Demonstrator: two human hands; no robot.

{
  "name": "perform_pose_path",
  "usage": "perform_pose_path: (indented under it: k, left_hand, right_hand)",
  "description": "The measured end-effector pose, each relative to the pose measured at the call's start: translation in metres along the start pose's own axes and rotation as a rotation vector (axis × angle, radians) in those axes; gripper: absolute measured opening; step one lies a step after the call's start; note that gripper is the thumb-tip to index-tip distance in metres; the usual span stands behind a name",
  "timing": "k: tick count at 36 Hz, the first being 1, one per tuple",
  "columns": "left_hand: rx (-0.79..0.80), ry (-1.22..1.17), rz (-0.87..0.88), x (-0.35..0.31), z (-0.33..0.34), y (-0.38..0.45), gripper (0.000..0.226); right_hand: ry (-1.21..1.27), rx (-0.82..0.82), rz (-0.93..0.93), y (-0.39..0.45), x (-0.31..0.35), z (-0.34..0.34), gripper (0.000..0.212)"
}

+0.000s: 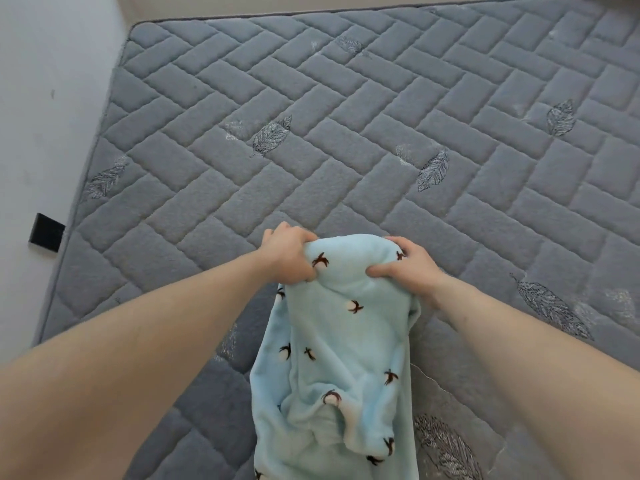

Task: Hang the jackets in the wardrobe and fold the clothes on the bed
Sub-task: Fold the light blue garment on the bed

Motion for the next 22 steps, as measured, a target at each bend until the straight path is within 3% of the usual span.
perform_pose_path:
  k: [5, 8, 15, 19, 22]
  left_hand:
    - [-0.042, -0.242, 0.125, -0.009, 0.002, -0.042, 0.03]
    - [-0.113, -0.317, 0.163, -0.015, 0.006, -0.073, 0.027]
    - [-0.291, -0.215, 0.326, -0.032, 0.02, -0.145, 0.037]
    - [-0.319, -0.19, 0.401, -0.036, 0.037, -0.176, 0.045]
    - [-0.318, -0.102, 0.45, -0.041, 0.048, -0.191, 0.044]
  right_hand:
    - [-0.441, 0.021, -0.2, -0.034, 0.019, -0.013, 0.041]
    - [-0.447, 0.03, -0.259, -0.065, 0.027, -0.014, 0.042]
    - [-0.371, -0.021, -0.344, -0.147, 0.017, -0.007, 0.044]
    - [-0.466, -0.011, -0.513, -0.181, 0.002, 0.006, 0.065]
    - [-0.533, -0.032, -0.585, -0.199, -0.012, 0.016, 0.057]
Point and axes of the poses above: each hand's wrist, its own y-axis towards the middle knuckle, its own z-axis out of the palm, x = y × z, the point moved 2 cm from there along y, towards the middle knuckle, and after that the axes turned 6 degrees about x, right-handed, at the moved point
